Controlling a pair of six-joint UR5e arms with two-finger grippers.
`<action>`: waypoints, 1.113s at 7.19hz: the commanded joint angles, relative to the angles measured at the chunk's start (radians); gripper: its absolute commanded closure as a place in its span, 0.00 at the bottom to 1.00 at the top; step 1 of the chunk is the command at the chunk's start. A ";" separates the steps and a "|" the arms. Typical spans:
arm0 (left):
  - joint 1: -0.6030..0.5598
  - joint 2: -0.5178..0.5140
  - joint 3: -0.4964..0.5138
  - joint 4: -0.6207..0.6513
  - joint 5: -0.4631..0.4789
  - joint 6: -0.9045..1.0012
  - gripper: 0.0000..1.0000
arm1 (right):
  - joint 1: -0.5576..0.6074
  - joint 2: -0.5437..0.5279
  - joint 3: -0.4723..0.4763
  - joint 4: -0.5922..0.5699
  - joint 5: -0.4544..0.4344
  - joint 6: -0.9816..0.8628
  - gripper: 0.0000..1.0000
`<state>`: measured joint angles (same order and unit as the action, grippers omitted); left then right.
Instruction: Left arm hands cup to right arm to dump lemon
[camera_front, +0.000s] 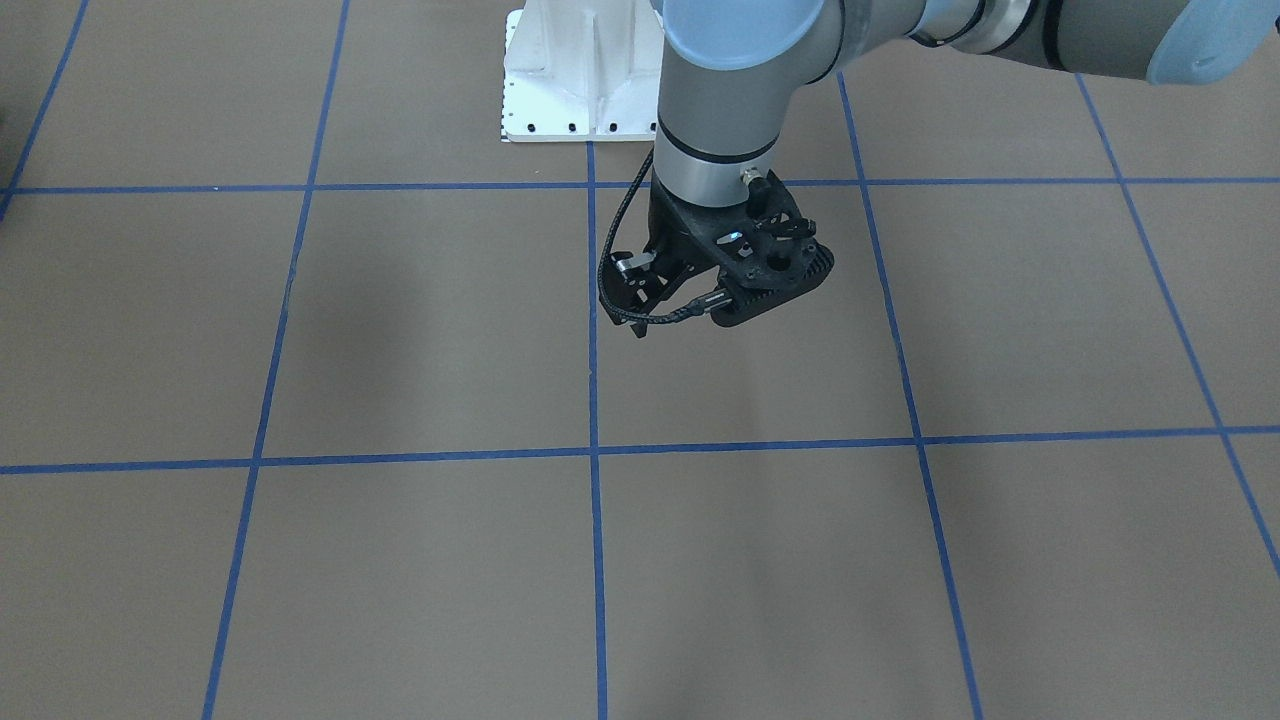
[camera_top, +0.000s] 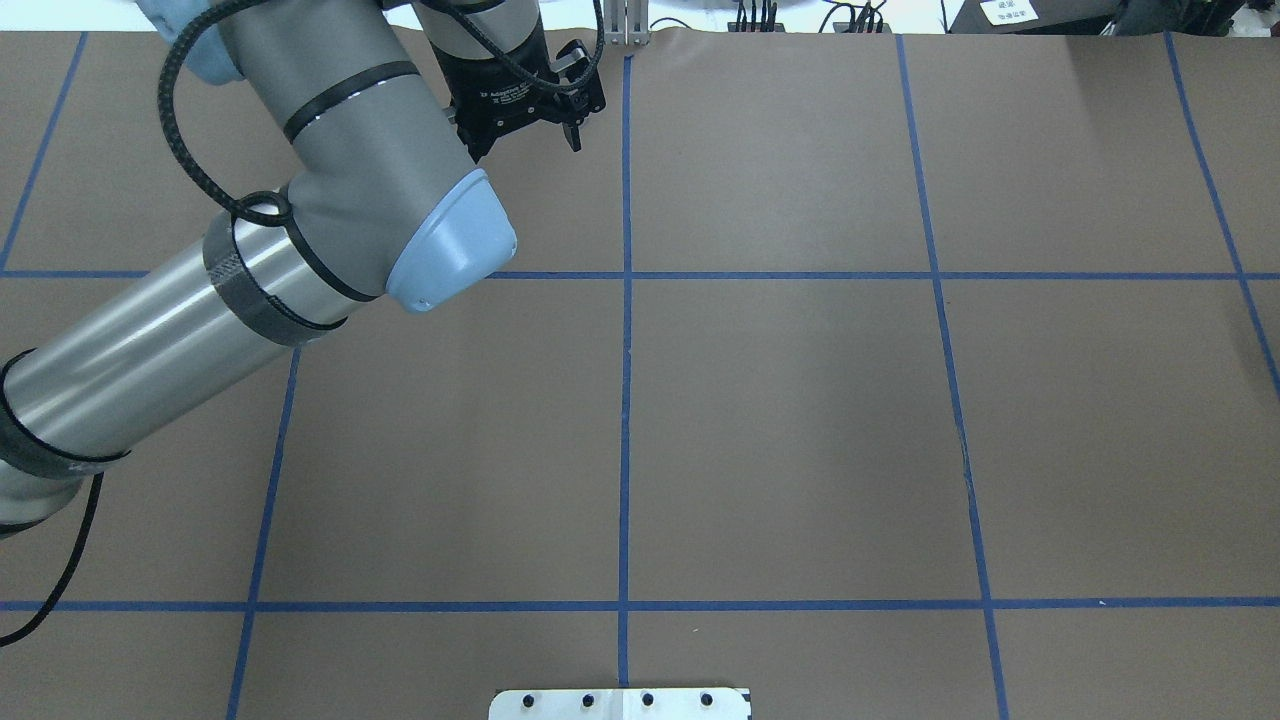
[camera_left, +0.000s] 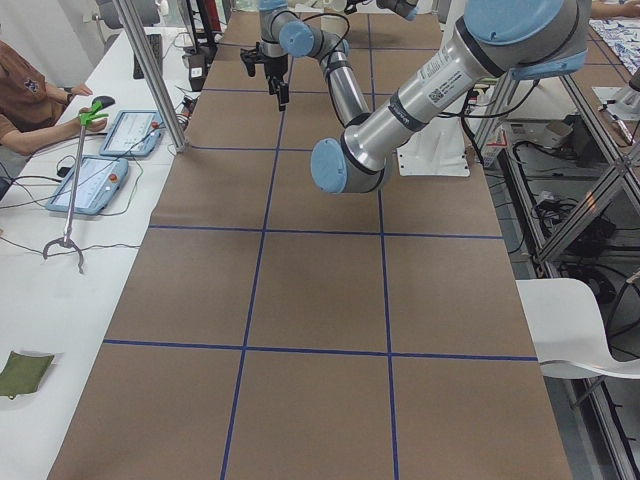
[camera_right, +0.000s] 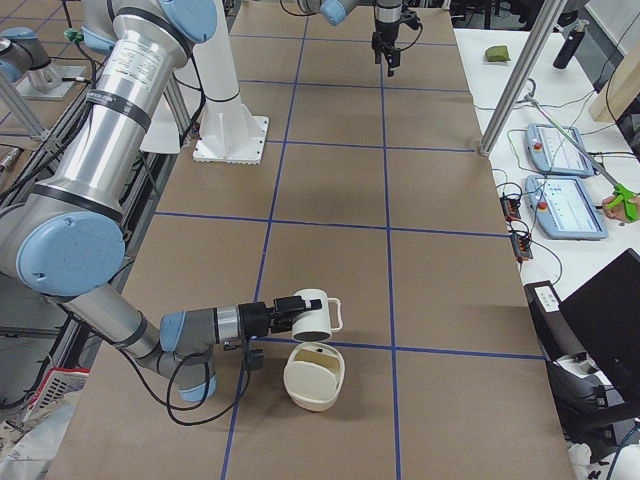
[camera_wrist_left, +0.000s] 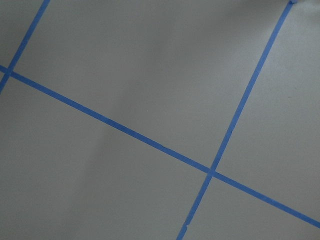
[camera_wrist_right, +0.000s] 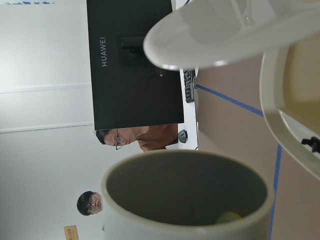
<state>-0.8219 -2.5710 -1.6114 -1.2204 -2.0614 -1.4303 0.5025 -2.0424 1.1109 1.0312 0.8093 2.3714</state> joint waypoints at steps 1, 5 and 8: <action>-0.011 -0.003 -0.005 0.027 0.003 0.005 0.00 | 0.008 0.013 -0.009 0.010 0.002 0.151 0.75; -0.028 -0.009 -0.036 0.064 0.021 0.011 0.00 | 0.080 0.041 -0.068 0.053 0.024 0.449 0.76; -0.034 -0.011 -0.061 0.078 0.023 0.013 0.00 | 0.200 0.074 -0.103 0.061 0.145 0.597 0.76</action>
<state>-0.8542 -2.5812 -1.6669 -1.1457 -2.0399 -1.4178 0.6690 -1.9904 1.0149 1.0887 0.9168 2.9337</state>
